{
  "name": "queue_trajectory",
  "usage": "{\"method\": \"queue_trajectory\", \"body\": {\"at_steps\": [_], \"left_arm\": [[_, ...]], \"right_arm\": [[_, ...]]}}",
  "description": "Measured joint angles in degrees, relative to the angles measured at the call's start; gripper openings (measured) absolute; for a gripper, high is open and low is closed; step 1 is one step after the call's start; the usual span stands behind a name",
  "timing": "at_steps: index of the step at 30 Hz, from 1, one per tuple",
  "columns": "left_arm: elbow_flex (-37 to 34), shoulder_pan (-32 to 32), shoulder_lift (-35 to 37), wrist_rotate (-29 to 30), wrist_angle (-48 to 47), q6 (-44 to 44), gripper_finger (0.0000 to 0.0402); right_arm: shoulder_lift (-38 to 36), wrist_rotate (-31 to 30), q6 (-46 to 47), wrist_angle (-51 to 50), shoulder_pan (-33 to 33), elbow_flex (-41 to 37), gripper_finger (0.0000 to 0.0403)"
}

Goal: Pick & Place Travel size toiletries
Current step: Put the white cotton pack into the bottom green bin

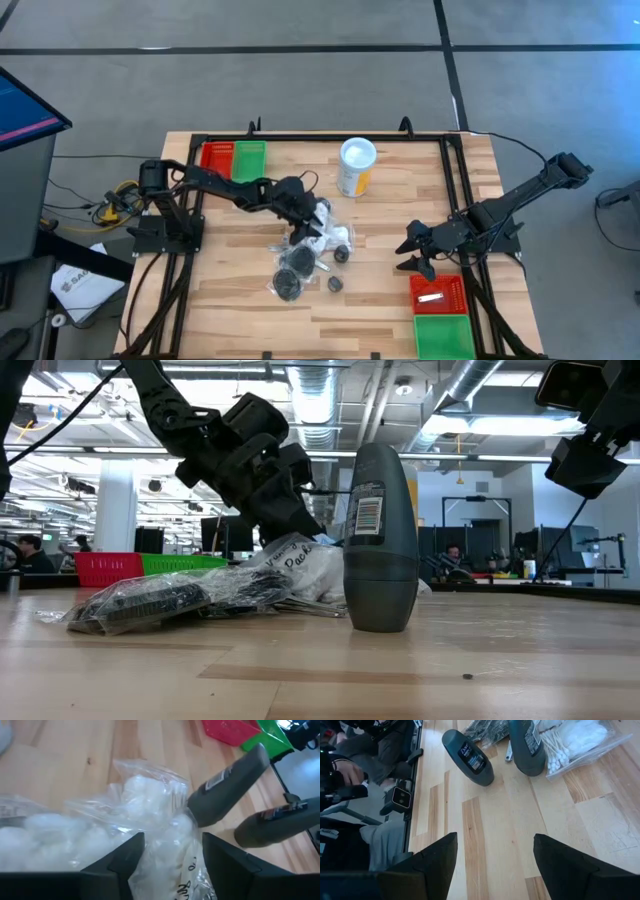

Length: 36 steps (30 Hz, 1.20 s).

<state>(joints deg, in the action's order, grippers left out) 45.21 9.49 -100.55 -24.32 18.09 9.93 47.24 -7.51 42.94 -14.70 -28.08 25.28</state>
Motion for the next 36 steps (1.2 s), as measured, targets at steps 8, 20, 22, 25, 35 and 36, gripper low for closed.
{"method": "queue_trajectory", "body": {"at_steps": [8,20,22,25,35,36], "left_arm": [[-2.63,-0.47,0.02,0.0,-0.33,-0.02,0.0073],[-4.18,-0.47,0.52,0.0,5.51,1.17,0.0004],[-4.04,-0.47,1.77,0.01,6.33,1.31,0.0004],[-4.05,-0.47,5.65,0.6,6.45,1.31,0.0003],[-3.98,-3.24,20.54,8.75,6.5,0.61,0.0003],[-3.98,-3.94,21.08,10.28,6.76,0.59,0.0003]], "right_arm": [[0.0,0.0,0.02,0.0,0.0,0.0,0.0249],[0.0,-0.02,0.13,0.02,0.0,0.0,0.0249],[0.0,-0.02,0.13,0.02,0.0,0.0,0.0249],[0.0,-0.02,0.11,0.26,0.0,0.0,0.0249],[0.02,-1.9,-0.02,0.41,0.09,0.0,0.0249],[0.02,-2.42,-0.04,0.64,0.09,0.0,0.0249]]}}
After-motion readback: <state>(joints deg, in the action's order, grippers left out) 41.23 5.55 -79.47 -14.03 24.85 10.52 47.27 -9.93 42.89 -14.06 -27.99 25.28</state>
